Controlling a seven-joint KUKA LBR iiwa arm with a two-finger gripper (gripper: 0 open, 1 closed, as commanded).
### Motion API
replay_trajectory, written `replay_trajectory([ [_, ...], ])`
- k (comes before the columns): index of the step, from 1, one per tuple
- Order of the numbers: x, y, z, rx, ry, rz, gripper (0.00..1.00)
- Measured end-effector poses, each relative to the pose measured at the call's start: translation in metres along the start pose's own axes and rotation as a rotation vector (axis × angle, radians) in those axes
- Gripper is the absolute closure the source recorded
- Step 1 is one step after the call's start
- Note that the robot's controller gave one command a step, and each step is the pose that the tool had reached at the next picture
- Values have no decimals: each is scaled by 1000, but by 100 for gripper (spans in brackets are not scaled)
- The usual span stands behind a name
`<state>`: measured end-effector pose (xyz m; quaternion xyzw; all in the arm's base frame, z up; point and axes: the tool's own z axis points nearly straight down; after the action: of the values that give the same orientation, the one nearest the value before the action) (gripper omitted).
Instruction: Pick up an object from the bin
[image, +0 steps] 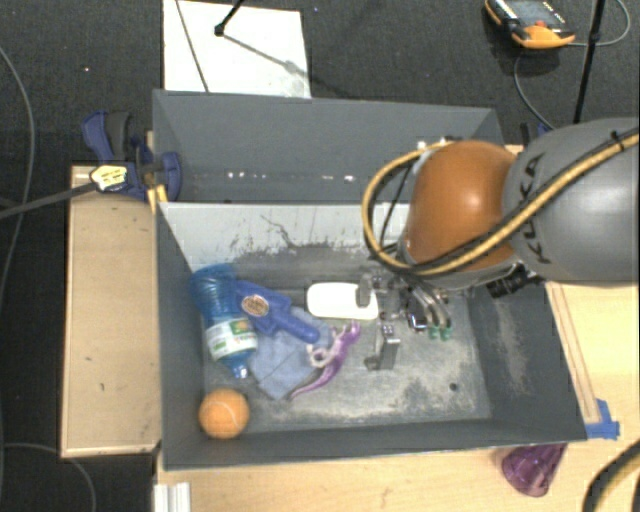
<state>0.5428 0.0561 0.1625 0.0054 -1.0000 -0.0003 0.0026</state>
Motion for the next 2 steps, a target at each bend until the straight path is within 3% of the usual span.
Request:
replay_trajectory([
  [1,-1,0,-5,0,-8,1,0],
  [2,10,13,89,3,-8,-121,100],
])
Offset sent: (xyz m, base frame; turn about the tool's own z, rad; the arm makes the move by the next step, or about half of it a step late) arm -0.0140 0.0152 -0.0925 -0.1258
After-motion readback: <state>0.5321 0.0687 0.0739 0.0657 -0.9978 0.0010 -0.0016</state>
